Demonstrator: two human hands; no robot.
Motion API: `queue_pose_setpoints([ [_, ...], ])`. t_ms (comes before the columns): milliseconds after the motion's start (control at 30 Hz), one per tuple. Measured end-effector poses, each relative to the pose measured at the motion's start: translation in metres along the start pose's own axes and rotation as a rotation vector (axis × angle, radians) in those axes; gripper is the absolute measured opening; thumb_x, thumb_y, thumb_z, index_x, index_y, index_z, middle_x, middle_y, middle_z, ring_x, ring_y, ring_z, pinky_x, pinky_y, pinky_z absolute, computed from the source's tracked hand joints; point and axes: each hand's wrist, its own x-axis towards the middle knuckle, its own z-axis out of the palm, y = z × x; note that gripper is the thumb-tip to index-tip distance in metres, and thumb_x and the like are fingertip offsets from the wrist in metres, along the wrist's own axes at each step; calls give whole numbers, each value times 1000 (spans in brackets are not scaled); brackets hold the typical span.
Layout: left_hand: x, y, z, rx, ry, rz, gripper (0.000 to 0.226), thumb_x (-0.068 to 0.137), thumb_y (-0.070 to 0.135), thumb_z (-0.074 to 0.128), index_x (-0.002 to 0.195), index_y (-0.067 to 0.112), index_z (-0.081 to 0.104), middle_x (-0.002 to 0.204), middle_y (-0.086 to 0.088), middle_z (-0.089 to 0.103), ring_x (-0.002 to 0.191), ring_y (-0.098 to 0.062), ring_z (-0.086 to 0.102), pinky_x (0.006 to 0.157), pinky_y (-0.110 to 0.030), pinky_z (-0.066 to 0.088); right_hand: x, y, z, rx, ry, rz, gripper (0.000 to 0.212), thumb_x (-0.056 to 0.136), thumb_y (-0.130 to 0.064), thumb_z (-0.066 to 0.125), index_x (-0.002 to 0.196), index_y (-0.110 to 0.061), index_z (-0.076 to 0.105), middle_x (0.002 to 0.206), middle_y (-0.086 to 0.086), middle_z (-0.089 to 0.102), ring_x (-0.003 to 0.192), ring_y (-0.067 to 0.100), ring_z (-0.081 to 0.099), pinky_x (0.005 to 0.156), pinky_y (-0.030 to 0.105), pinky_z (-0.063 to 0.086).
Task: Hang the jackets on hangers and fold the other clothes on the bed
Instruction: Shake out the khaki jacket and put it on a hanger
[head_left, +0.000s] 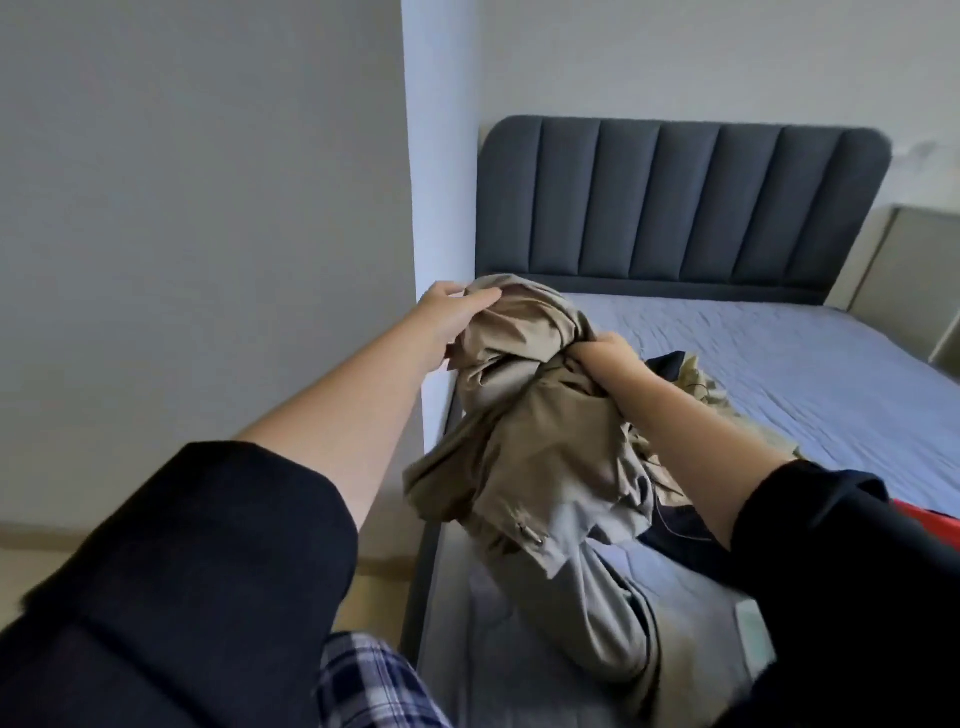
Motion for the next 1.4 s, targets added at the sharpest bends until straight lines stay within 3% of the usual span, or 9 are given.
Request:
queue_pose_setpoints([
  [167, -11, 30, -37, 20, -358, -39, 65, 83, 65, 54, 134, 26, 50, 126, -4, 59, 115, -22, 56, 98, -37, 45, 9, -74, -26, 344, -29, -66, 18, 91, -12, 54, 74, -15, 59, 68, -1, 62, 67, 12, 56, 65, 22, 45],
  [267, -19, 38, -44, 51, -439, 74, 58, 73, 41, 76, 124, 19, 58, 110, -3, 70, 101, -20, 66, 92, -35, 50, 14, -102, -33, 555, -144, -57, 13, 93, -14, 55, 83, -10, 63, 64, 2, 70, 66, 14, 65, 65, 26, 52],
  [467, -21, 37, -49, -86, -113, 155, 23, 93, 20, 59, 106, 2, 68, 101, -9, 69, 95, -21, 64, 92, -30, 47, 21, -69, -56, 295, -206, 123, 39, 92, -46, 57, 105, -9, 59, 96, 5, 68, 87, 19, 66, 72, 32, 54],
  [700, -28, -1, -45, 69, -89, 135, 21, 97, 25, 55, 91, 8, 67, 109, -12, 68, 103, -24, 63, 99, -35, 46, 18, 0, -44, 244, -13, 115, 19, 99, -22, 51, 89, -7, 58, 84, 9, 56, 75, 19, 53, 61, 31, 45],
  [900, -35, -50, -40, 343, -673, -82, 22, 97, 8, 50, 91, 16, 70, 84, 3, 71, 80, -11, 64, 74, -21, 52, 22, 23, -29, 900, 37, 252, 21, 101, -17, 44, 99, -4, 60, 103, 10, 63, 102, 26, 58, 96, 40, 45],
  [1000, -36, -83, -25, 500, -948, -255, 23, 101, 19, 46, 111, 17, 66, 112, 0, 70, 105, -13, 65, 89, -29, 51, 23, 58, -27, 473, 35, 343, 27, 98, -8, 40, 76, -8, 55, 77, 9, 58, 72, 22, 56, 73, 34, 47],
  [1133, -30, -135, -2, 680, -793, -346, 32, 102, 29, 43, 125, 13, 57, 122, -4, 64, 114, -18, 62, 83, -26, 48, 20, 132, -34, -715, -105, 321, 21, 92, -8, 48, 71, -9, 50, 68, 0, 40, 59, 10, 37, 54, 21, 33],
  [1300, -14, -196, 18, 635, -529, -361, 28, 97, 22, 45, 122, 21, 57, 112, -2, 61, 102, -17, 60, 82, -29, 43, 12, 195, -6, -826, -260, 230, 28, 92, -38, 50, 89, -10, 53, 95, 12, 55, 102, 29, 56, 68, 29, 38],
  [1400, -5, -225, 38, 587, -463, -359, 27, 94, 21, 51, 120, 23, 59, 108, -2, 59, 99, -19, 57, 88, -33, 42, 2, 219, 13, -702, -349, 309, 94, 76, -63, 65, 144, -10, 28, 144, 10, 40, 131, 29, 41, 101, 37, 40],
])
